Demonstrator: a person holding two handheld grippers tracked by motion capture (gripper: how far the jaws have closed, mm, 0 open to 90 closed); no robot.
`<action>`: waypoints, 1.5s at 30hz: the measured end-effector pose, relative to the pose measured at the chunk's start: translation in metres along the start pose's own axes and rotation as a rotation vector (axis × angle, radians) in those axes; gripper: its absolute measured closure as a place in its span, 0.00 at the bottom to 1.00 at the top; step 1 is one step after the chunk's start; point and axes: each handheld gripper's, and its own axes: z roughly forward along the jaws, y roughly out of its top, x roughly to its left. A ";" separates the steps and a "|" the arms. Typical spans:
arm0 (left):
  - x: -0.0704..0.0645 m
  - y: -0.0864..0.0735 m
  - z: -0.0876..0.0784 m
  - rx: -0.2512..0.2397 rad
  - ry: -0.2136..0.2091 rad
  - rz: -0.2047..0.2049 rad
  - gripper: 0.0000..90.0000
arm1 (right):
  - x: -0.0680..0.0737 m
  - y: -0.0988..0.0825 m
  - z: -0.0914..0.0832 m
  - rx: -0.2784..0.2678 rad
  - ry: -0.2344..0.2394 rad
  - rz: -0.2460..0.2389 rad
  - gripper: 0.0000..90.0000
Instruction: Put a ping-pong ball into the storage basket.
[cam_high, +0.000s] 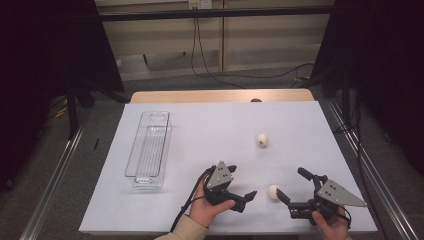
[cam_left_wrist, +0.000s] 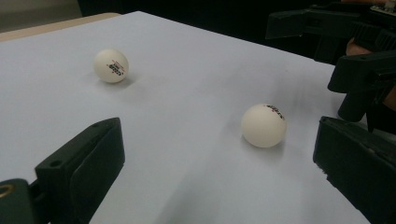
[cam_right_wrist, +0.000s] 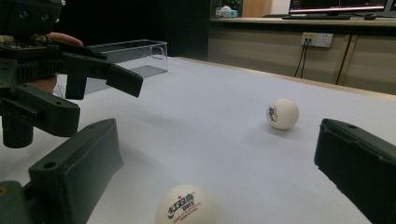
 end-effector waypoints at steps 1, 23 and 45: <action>-0.001 0.000 0.002 0.002 -0.007 -0.001 0.02 | 0.000 0.000 0.000 0.000 0.000 0.002 0.00; -0.005 0.004 0.013 0.039 -0.030 0.007 0.02 | 0.000 0.000 0.000 -0.001 0.000 0.000 0.00; -0.010 0.008 0.029 0.107 -0.028 0.011 0.02 | 0.000 0.000 0.000 -0.003 0.001 0.000 0.00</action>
